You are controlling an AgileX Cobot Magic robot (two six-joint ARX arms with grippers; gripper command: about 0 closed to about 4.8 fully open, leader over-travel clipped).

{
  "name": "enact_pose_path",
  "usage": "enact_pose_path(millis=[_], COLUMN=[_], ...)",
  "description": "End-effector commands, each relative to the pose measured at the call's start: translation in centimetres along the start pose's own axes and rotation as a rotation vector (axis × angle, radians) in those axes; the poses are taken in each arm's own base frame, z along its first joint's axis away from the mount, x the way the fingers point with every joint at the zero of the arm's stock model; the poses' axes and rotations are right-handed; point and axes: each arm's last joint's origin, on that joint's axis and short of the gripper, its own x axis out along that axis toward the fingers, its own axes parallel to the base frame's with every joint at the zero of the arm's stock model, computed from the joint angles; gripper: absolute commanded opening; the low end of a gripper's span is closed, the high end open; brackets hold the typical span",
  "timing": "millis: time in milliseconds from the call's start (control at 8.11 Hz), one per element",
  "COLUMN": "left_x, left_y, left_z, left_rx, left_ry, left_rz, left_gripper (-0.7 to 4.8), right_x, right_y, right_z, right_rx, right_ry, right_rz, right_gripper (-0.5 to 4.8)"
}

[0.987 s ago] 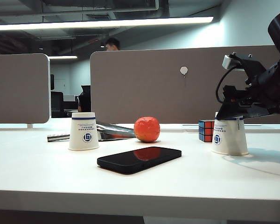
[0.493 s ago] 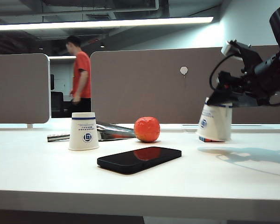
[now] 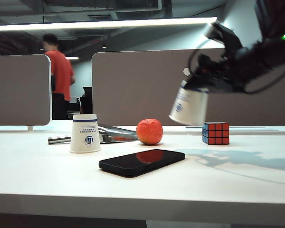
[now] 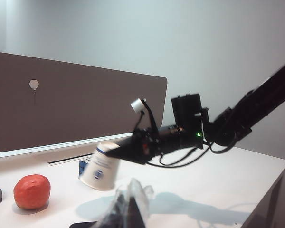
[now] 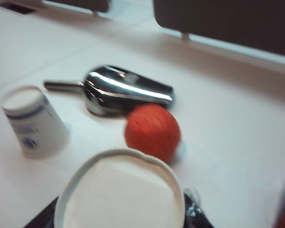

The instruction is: Carefully pick up the cup on the right and stack it on top of the cup on the left.

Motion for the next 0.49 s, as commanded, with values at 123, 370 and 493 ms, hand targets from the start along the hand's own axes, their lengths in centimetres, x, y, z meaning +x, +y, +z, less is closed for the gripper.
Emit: enact_pose_path(millis=[123, 370, 493], left_x=[-0.1, -0.2, -0.2], left_y=[0.8, 1.0, 1.1], left_z=[-0.1, -0.2, -0.3], left_rx=[-0.016, 0.018, 0.009], left_ry=[-0.044, -0.049, -0.032], left_rz=[0.253, 0.334, 0.345], left_gripper=[-0.05, -0.05, -0.05], right_x=[2.6, 6.4, 8.4], right_y=[4.5, 6.7, 8.1], right_z=[5.2, 5.8, 6.1], right_rx=[-0.092, -0.102, -0.109], right_ry=[-0.127, -0.132, -0.136], right_rz=[0.075, 0.151, 0.193], right_gripper=[3.01, 3.01, 3.02])
